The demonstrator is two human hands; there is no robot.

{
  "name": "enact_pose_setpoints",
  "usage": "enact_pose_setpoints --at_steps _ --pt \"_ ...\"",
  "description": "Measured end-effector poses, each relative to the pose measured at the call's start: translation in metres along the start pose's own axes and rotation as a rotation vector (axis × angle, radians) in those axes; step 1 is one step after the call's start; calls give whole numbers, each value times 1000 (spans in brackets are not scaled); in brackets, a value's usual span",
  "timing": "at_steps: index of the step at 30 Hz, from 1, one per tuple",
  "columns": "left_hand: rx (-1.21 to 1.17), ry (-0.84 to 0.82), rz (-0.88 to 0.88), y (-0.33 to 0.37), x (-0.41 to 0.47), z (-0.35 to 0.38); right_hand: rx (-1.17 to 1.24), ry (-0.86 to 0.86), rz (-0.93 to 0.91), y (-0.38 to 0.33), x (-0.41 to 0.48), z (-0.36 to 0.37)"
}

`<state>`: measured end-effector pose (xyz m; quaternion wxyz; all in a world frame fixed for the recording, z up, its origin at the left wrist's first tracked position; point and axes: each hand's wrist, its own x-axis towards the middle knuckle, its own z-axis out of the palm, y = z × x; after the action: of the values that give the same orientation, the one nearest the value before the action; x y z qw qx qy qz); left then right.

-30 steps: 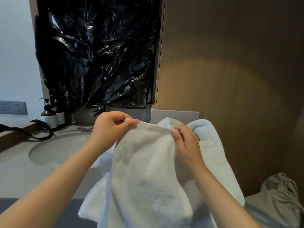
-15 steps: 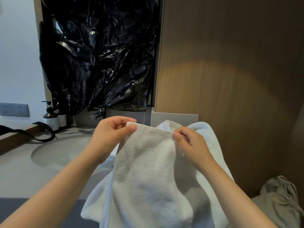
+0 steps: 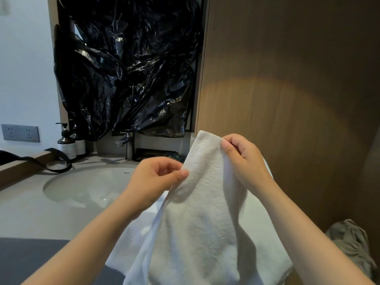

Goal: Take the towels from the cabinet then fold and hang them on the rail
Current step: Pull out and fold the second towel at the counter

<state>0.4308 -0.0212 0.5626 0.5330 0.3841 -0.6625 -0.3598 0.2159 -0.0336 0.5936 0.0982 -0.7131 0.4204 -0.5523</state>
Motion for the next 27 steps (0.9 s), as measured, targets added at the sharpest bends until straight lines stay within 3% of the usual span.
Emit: enact_pose_setpoints --at_steps 3,8,17,27 --pt "-14 79 8 -7 -2 5 -16 -81 44 -5 0 -3" --pt "-31 112 70 -3 2 19 -88 -133 -72 -23 12 -12" --pt "160 -48 109 -22 -11 29 -90 262 38 7 31 -58" --pt "463 -56 -5 -41 -11 13 -181 382 47 23 30 -81"
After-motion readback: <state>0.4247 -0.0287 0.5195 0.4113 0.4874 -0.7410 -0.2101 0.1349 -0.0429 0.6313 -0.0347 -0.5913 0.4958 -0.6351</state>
